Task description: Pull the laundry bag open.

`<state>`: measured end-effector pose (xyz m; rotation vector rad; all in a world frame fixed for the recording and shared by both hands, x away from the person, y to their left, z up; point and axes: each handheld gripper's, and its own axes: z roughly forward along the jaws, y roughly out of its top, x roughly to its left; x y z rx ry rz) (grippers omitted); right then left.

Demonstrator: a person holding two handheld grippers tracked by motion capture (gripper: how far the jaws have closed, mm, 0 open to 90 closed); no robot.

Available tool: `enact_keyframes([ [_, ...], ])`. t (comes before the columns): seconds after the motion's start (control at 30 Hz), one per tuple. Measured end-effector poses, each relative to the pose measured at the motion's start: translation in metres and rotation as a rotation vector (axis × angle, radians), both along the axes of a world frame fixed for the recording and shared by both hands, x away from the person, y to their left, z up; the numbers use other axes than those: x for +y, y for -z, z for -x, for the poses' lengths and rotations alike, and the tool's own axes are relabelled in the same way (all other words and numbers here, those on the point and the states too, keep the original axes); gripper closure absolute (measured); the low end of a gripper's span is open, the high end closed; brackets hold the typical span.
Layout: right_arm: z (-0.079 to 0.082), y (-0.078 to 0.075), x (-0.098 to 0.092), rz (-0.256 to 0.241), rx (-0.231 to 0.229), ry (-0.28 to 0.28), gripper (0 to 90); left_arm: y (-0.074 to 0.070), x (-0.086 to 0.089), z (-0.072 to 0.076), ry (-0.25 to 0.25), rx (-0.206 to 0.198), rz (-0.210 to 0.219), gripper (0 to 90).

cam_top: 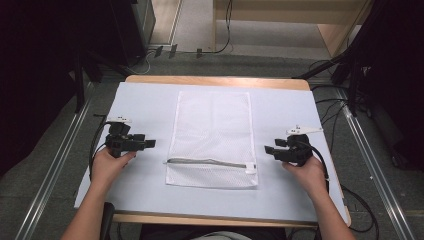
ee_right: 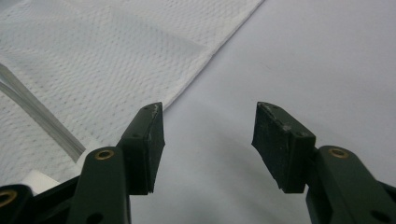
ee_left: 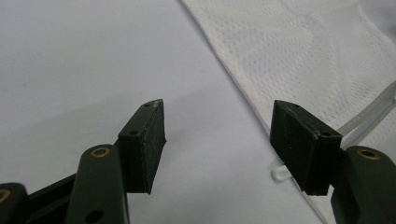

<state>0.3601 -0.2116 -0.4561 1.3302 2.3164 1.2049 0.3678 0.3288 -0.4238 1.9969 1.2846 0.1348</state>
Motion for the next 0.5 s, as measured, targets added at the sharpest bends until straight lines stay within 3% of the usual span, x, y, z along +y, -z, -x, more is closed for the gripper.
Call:
enact_keyframes([
  [0.5,-0.0027,0.0044,0.0007,-0.006,0.017,0.016,39.9,0.0032,-0.0001,-0.0026,-0.024,0.031,-0.007,32.3],
])
